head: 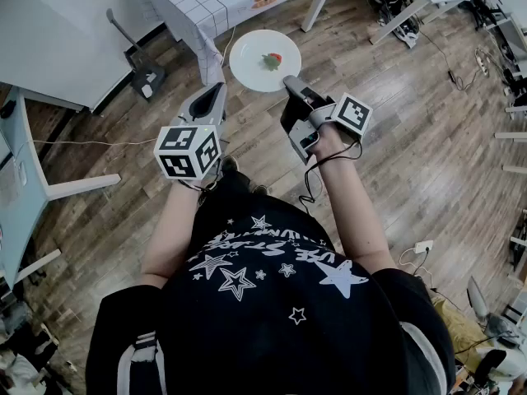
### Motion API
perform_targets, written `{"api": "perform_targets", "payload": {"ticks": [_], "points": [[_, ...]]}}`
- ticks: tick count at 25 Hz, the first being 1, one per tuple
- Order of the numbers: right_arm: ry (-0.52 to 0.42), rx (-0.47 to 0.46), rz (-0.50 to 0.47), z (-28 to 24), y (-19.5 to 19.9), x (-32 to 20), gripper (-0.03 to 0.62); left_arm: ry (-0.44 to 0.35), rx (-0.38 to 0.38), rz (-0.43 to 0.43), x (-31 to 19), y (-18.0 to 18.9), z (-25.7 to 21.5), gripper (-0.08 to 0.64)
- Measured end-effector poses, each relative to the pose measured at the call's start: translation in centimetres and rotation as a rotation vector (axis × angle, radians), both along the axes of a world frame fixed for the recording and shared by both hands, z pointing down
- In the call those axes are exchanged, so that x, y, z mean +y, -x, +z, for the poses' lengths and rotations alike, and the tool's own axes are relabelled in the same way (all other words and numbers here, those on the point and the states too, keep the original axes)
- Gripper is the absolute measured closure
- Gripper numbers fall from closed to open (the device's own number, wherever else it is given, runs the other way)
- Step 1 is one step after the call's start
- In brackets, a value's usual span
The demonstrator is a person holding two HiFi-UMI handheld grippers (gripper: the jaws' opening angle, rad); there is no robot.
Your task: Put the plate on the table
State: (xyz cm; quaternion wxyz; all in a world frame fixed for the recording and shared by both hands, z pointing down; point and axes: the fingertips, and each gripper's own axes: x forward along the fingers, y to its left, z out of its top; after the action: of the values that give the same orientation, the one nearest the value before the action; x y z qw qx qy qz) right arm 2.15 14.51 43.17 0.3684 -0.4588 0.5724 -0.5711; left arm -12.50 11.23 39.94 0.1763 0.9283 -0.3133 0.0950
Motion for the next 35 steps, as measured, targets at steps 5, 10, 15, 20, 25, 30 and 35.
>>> {"api": "perform_targets", "payload": {"ticks": [5, 10, 15, 20, 25, 30, 35], "points": [[0.025, 0.007, 0.016, 0.3, -0.4, 0.5, 0.572, -0.010, -0.001, 0.012, 0.0, -0.3, -0.2, 0.551], [0.033, 0.007, 0.026, 0.2, -0.5, 1.1, 0.572, -0.038, -0.011, 0.030, 0.2, -0.6, -1.0, 0.551], [0.035, 0.007, 0.030, -0.4, -0.4, 0.9, 0.572, -0.058, -0.032, 0.046, 0.0, -0.7, -1.6, 0.551], [0.048, 0.024, 0.014, -0.5, 0.1, 0.5, 0.572, -0.050, -0.023, 0.041, -0.7, -0.7, -1.5, 0.551], [0.051, 0.017, 0.019, 0.0, 0.6, 2.4, 0.571, -0.057, -0.036, 0.042, 1.1, -0.1, -1.0, 0.551], [0.018, 0.026, 0.009, 0.6, 1.6, 5.2, 0.571, -0.089, -0.034, 0.038, 4.5, 1.5, -0.6, 0.551], [0.016, 0.009, 0.005, 1.0, 2.4, 4.5, 0.571, -0.058, -0.051, 0.023, 3.8, 2.6, 1.1, 0.551]]}}
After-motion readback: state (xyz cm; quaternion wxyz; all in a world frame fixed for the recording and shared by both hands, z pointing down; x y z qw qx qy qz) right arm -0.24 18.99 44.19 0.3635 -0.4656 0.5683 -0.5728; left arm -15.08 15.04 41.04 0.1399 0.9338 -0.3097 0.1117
